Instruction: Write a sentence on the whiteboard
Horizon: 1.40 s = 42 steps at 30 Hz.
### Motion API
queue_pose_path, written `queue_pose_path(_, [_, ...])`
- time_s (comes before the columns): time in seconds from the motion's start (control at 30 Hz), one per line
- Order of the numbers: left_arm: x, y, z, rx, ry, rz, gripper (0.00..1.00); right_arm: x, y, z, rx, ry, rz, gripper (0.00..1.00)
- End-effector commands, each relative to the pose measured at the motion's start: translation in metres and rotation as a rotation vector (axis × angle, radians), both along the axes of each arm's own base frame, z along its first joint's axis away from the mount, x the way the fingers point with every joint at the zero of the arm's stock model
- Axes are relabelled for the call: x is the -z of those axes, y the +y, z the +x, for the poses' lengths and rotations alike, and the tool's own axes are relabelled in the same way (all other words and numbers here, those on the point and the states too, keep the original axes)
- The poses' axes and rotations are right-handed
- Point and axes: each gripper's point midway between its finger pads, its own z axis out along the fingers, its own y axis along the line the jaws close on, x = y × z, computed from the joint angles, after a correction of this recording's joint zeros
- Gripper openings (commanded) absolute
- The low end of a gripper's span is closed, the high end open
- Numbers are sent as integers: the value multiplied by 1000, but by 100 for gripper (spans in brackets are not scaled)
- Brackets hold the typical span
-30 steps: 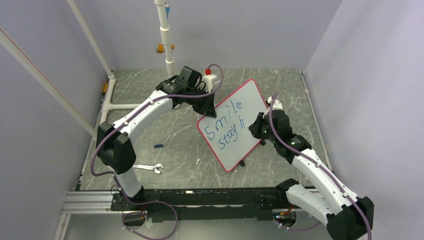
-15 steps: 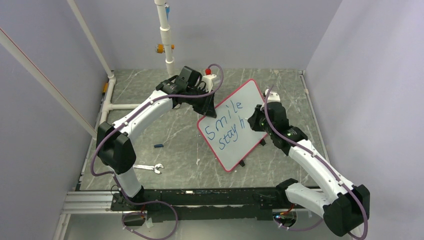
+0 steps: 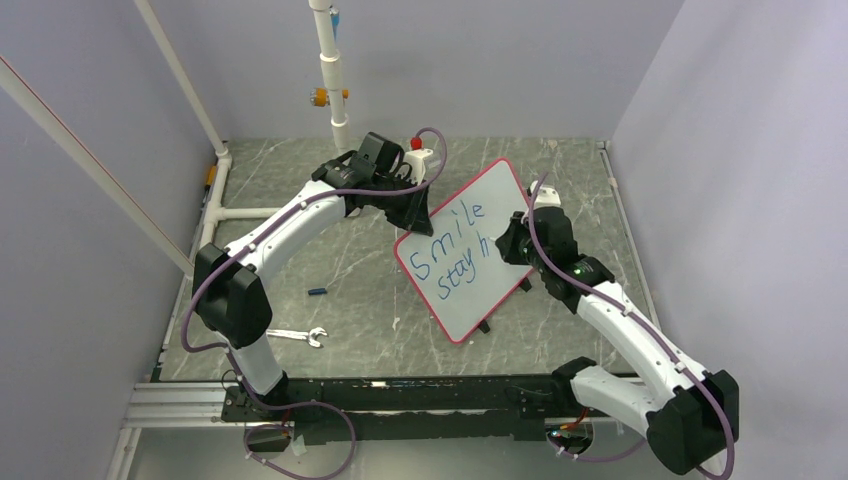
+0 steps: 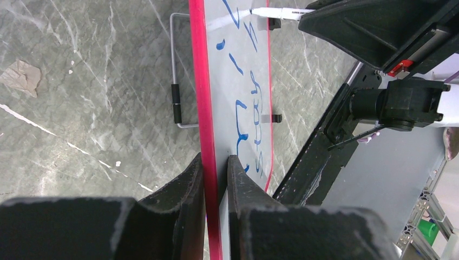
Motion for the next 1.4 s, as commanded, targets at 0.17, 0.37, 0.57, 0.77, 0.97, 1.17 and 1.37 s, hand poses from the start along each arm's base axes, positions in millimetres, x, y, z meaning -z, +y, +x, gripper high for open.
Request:
queue_pose_path(0.17, [-3, -7, -8, 68, -56, 16, 0, 12, -2, -10, -6, 9, 14, 0])
queue_pose_path(0.37, [-3, -7, -8, 68, -54, 16, 0, 8, -11, -5, 40, 6, -17, 0])
queue_pose_path(0.57, [-3, -7, -8, 68, -54, 16, 0, -9, -12, 9, 68, -14, -35, 0])
queue_pose_path(0.77, [-2, -7, -9, 70, -51, 16, 0, -18, -5, 18, 52, -29, -25, 0])
queue_pose_path(0.97, [-2, -7, -8, 70, -54, 17, 0, -26, 9, 16, -13, -48, 26, 0])
queue_pose_path(1.17, [-2, -6, -8, 67, -53, 18, 0, -30, 16, 11, -54, -59, 60, 0])
queue_pose_path(1.37, [-2, -7, -8, 67, -54, 18, 0, -29, 11, 8, -39, -57, 50, 0])
